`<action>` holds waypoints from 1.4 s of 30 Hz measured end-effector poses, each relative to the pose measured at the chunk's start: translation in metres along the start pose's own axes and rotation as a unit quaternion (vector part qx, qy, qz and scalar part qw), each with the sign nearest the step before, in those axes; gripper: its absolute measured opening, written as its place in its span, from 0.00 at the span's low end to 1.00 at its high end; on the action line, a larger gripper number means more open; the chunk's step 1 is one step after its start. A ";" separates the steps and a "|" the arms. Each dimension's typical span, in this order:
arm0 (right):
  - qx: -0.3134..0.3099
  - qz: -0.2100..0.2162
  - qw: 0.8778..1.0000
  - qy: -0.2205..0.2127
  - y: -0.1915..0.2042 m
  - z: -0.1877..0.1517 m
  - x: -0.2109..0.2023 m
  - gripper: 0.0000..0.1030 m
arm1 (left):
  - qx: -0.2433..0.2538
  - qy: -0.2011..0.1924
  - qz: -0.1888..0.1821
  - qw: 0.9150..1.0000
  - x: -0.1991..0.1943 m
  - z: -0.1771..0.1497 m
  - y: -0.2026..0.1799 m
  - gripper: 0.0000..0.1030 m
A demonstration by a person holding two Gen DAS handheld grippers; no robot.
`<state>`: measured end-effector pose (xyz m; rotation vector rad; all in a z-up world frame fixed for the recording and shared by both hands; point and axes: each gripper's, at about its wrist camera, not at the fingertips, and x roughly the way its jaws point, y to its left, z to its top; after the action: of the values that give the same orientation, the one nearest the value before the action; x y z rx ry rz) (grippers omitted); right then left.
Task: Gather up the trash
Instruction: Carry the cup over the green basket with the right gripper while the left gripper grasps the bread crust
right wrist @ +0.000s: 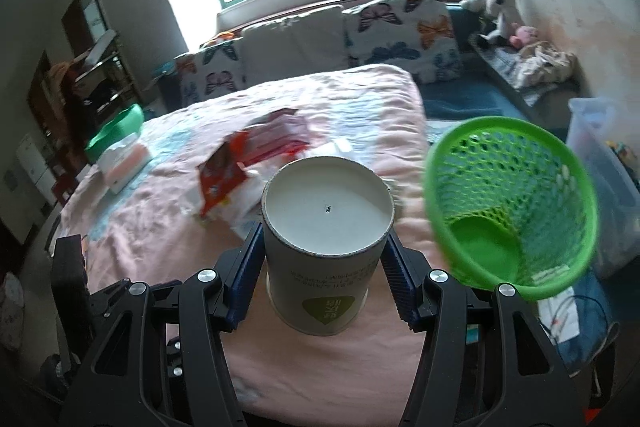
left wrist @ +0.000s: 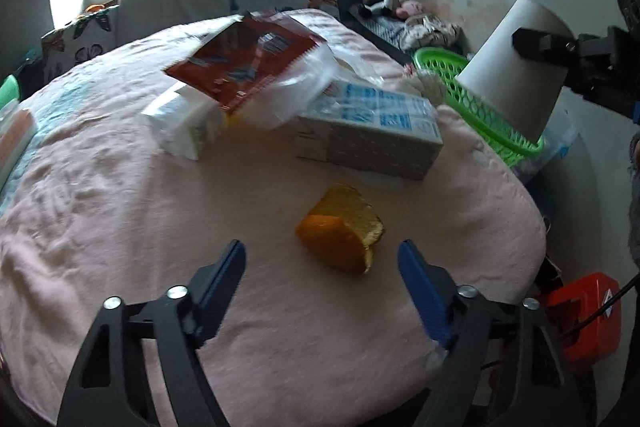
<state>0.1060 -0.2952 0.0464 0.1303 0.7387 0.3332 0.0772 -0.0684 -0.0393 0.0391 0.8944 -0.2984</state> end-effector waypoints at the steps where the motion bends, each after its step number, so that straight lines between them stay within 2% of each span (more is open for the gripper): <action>1: 0.003 -0.007 1.000 0.000 -0.006 -0.001 0.000 0.56 | -0.001 0.004 -0.001 1.000 0.003 0.001 -0.001 0.69; 5: 0.013 -0.029 1.000 -0.001 -0.026 -0.002 0.001 0.56 | -0.004 0.017 -0.005 1.000 0.011 0.001 -0.005 0.61; 7: 0.016 -0.037 0.999 0.001 -0.035 -0.003 0.001 0.56 | -0.004 0.020 -0.006 1.000 0.014 0.001 -0.004 0.54; 16: 0.055 -0.081 0.995 0.000 -0.093 0.003 0.012 0.56 | -0.006 0.009 -0.021 1.000 0.010 0.008 0.000 0.33; 18: 0.067 -0.092 0.993 -0.001 -0.107 0.004 0.016 0.56 | -0.006 0.008 -0.024 1.000 0.008 0.009 0.001 0.31; 30: 0.105 -0.134 0.985 0.030 -0.172 0.001 0.062 0.56 | -0.003 -0.015 -0.055 0.998 -0.019 0.025 -0.007 0.28; 37: 0.119 -0.144 0.981 0.056 -0.193 -0.004 0.090 0.57 | 0.009 -0.040 -0.089 0.995 -0.027 0.067 -0.021 0.28; 42: 0.129 -0.137 0.980 0.064 -0.199 -0.008 0.099 0.60 | 0.032 -0.052 -0.089 0.994 -0.014 0.102 -0.042 0.28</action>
<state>0.2187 -0.4486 -0.0688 0.2507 0.9140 -0.0182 0.1353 -0.1213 0.0393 0.0021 0.7864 -0.4916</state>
